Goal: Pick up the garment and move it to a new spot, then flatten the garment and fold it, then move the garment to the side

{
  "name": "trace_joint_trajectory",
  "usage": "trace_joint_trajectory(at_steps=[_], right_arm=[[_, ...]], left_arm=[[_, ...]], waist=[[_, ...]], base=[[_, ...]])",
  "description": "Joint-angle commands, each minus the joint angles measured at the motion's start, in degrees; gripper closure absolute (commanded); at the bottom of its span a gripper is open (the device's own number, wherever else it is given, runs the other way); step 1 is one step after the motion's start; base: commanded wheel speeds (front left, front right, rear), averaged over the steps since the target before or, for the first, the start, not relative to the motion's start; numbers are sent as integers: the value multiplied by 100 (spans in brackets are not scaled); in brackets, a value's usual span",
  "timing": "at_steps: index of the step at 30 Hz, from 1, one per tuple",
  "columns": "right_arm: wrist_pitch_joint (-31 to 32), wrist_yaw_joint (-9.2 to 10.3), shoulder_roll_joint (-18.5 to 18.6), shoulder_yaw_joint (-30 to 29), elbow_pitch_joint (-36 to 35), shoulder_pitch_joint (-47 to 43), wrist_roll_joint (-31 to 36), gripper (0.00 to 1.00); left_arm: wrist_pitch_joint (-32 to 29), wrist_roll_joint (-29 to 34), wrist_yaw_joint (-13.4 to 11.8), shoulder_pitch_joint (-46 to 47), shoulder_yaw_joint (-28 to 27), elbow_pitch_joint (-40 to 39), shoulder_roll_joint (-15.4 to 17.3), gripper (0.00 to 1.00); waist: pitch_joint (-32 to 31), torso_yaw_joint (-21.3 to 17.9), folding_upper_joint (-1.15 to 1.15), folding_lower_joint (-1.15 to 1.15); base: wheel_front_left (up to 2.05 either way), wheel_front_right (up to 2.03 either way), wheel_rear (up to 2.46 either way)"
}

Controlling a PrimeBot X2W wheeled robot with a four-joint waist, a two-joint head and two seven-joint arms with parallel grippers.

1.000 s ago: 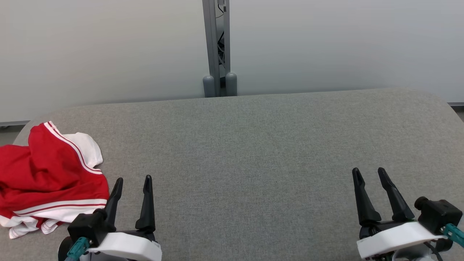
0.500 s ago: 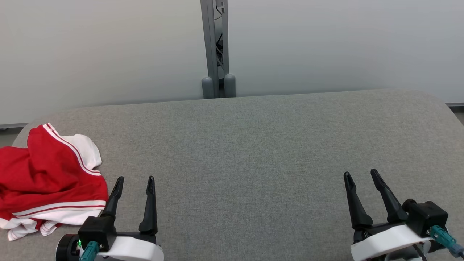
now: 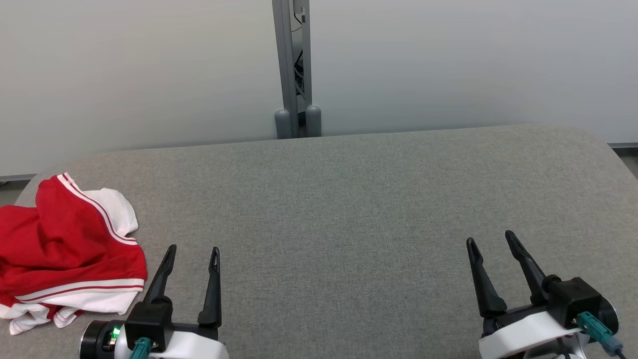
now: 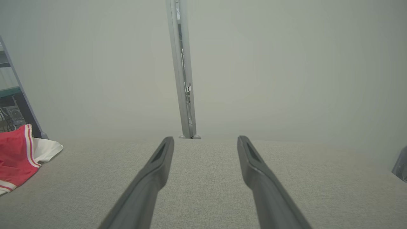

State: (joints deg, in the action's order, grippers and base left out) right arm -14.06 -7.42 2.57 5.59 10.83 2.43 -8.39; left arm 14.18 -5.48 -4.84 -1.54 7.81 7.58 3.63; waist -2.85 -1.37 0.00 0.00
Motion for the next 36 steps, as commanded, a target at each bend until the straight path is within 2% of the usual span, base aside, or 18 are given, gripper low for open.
trace_joint_trajectory(at_steps=[1, 9, 22, 29, 36], right_arm=[[-52, -11, 51, 7, 21, 46, 144, 0], [-142, -11, 55, 53, 72, 72, 425, 0], [-124, -11, 55, 26, 140, 39, 340, 0], [-123, -11, 50, 48, 118, -55, 302, 0], [-123, -11, 49, 129, 66, -110, 234, 0]], left_arm=[[38, 134, 9, 39, 5, 13, 26, 0], [115, 453, -18, 48, 15, 75, 12, 0], [110, 406, 32, 68, -43, 196, 0, 0], [110, 384, 34, 51, -87, 203, -12, 0], [103, 446, -60, -18, -170, -36, 1, 0]], waist=[[-7, -6, 0, 0], [-23, -10, 0, 0], [-62, 33, 0, 0], [-57, 359, 0, 0], [-22, 884, 0, 0]], base=[[0, 0, 0], [0, 0, 0], [0, 0, 0], [0, 0, 0], [0, 0, 0]])
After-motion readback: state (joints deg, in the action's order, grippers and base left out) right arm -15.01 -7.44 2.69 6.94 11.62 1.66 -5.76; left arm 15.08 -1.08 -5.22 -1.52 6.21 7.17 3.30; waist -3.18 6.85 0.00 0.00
